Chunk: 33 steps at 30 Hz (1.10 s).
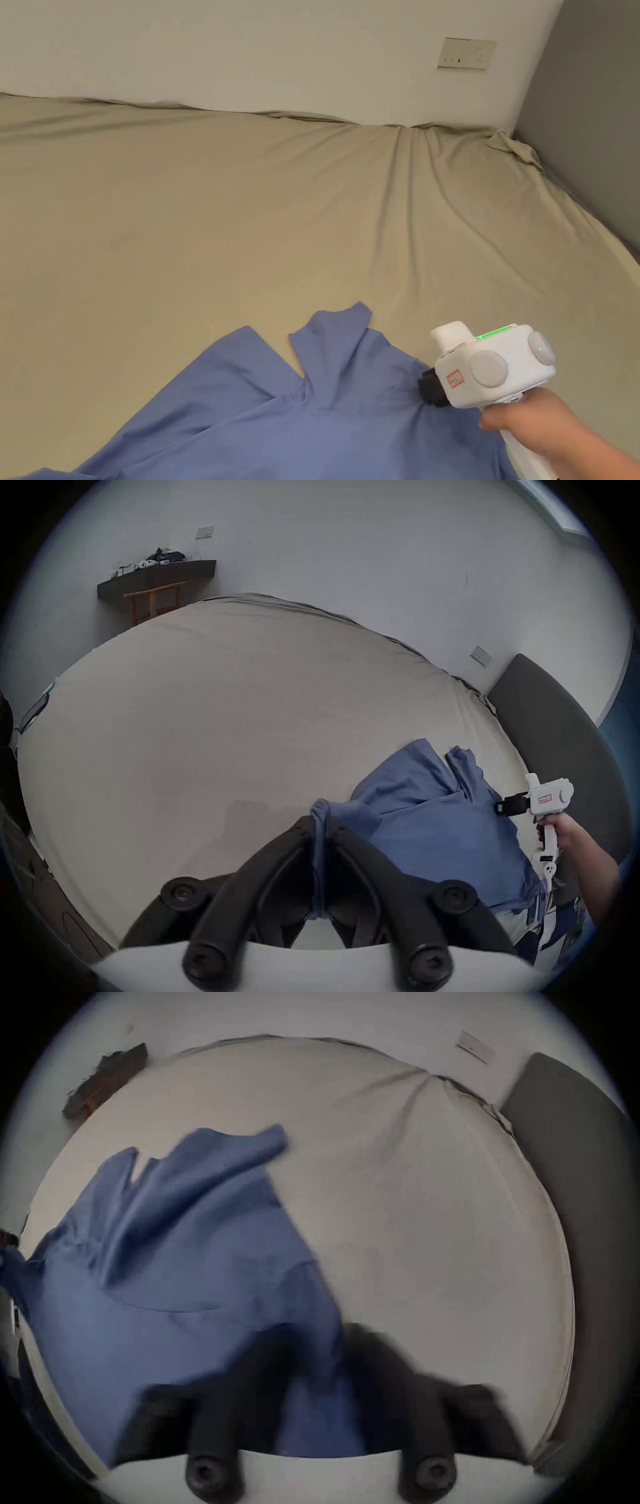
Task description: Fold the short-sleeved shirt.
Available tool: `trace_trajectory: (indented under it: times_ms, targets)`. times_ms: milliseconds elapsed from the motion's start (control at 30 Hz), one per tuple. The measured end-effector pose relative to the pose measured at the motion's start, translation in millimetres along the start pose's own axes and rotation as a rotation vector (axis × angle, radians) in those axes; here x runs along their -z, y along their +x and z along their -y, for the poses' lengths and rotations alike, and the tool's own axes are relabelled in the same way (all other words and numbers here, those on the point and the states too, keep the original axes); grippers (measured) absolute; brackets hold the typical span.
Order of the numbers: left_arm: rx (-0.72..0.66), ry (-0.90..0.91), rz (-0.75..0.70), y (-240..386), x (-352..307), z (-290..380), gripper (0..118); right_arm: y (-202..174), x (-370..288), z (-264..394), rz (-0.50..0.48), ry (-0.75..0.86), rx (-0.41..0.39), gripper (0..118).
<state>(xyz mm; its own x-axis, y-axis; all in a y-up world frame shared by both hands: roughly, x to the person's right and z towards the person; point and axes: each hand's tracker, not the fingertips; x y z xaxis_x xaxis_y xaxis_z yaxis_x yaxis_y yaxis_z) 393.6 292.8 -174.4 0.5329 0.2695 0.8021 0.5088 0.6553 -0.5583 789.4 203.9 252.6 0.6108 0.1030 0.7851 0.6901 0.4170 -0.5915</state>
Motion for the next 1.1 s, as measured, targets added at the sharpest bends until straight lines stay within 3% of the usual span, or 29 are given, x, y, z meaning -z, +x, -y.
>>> trace_trajectory:
  times_ms: [67,100,133,200,267,333,400,533,600,667,733,833,867,967,1100]
  targets:
    - [0.003,-0.003,-0.004,2.7,2.8,0.7,2,-14.2,-8.5,3.5,0.05,0.017,-0.056,4]
    - [0.001,-0.004,-0.003,4.1,3.3,0.6,2,-15.4,-13.1,6.9,0.024,0.026,-0.041,4]
    - [-0.007,-0.002,0.003,4.3,2.7,0.5,2,-11.9,-18.1,9.4,-0.05,0.055,0.024,4]
    - [-0.048,0.011,0.032,5.6,-2.9,-0.2,2,-0.9,-39.2,19.7,-0.23,0.178,0.25,4]
    - [-0.074,0.039,0.053,6.9,-10.8,-4.4,2,11.1,-73.9,33.2,-0.353,0.366,0.391,4]
    - [-0.101,0.088,0.075,8.4,-20.6,-13.6,2,23.7,-112.4,47.5,-0.456,0.535,0.479,4]
    - [-0.152,0.143,0.13,9.3,-32.0,-31.2,2,32.2,-156.3,55.8,-0.487,0.656,0.489,4]
    - [-0.179,0.238,0.202,18.7,-52.6,-77.9,2,30.9,-252.8,50.0,-0.251,0.802,0.301,4]
    - [-0.186,0.308,0.238,26.0,-63.9,-109.8,2,15.8,-307.2,37.6,0.012,0.847,0.155,4]
    - [-0.199,0.372,0.277,35.3,-75.9,-141.1,2,7.5,-348.8,27.2,0.176,0.897,0.083,4]
    - [-0.216,0.424,0.277,46.5,-85.7,-174.4,2,6.1,-383.1,11.1,0.284,0.922,0.06,4]
    - [-0.16,0.51,0.246,72.4,-98.7,-227.0,2,1.9,-417.6,-18.9,0.543,0.933,-0.034,4]
    - [-0.144,0.532,0.241,81.3,-102.1,-245.0,2,2.4,-427.8,-30.2,0.572,0.947,-0.039,4]
    - [-0.119,0.577,0.266,108.6,-112.4,-289.0,2,7.2,-458.5,-59.5,0.527,0.973,-0.013,4]
    - [-0.101,0.639,0.188,131.5,-122.1,-347.9,2,14.1,-478.0,-107.4,0.694,0.963,-0.068,4]
